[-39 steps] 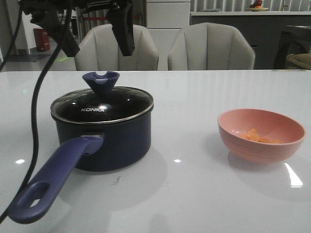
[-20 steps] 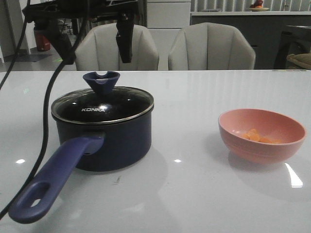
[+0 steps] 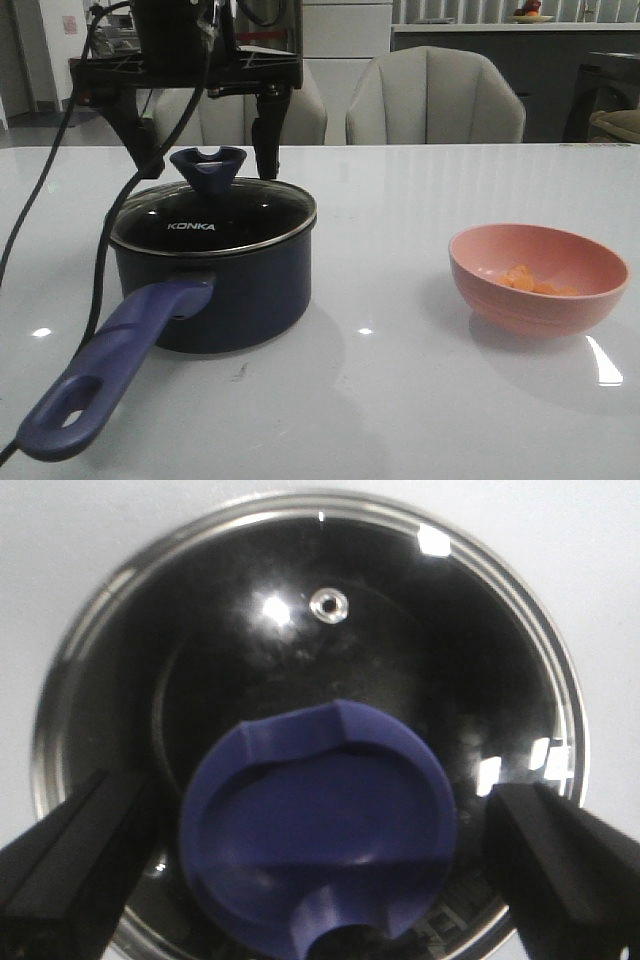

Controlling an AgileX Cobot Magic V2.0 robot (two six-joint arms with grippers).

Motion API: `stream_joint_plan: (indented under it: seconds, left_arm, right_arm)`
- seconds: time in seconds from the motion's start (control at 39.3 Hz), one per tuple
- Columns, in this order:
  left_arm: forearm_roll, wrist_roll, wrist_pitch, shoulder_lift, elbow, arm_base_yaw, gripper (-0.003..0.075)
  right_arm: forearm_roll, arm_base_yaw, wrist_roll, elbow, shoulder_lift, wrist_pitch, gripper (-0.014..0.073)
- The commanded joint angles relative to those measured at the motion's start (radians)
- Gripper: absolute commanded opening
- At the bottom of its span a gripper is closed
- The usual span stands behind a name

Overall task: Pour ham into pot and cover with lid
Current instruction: 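Lower the left gripper onto the purple lid knob and grasp it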

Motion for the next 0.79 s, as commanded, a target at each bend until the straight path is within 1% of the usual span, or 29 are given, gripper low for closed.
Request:
stream_joint_plan:
  seconds: [0.0,0.1,0.15,0.53,0.64,0.76]
  left_arm:
    - [-0.039,-0.013,-0.014,-0.040,-0.033,-0.004,0.0690]
    - [-0.043,-0.013,-0.007,-0.029,-0.033,-0.004,0.0685]
    - [-0.043,-0.013,-0.005,-0.027,-0.033,-0.002,0.0657]
    - [-0.028,-0.030,-0.031,-0.025,-0.033,0.007,0.0284]
    - [-0.028,-0.030,-0.058,-0.025,-0.033,0.007,0.0204]
    - [-0.028,-0.030,-0.065,-0.025,-0.033,0.007,0.0139]
  right_arm:
    - [-0.013,0.000,-0.003,-0.005,-0.019,-0.074,0.0145]
    - [-0.013,0.000,-0.003,-0.005,-0.019,-0.074,0.0145]
    - [-0.013,0.000,-0.003,-0.005,-0.019,-0.074,0.0145]
    - [-0.013,0.000,-0.003,-0.005,-0.019,-0.074,0.0145]
    - [-0.013,0.000,-0.003,-0.005,-0.019,-0.074,0.0145]
    - [-0.013,0.000,-0.003,-0.005,-0.019,-0.074,0.0145]
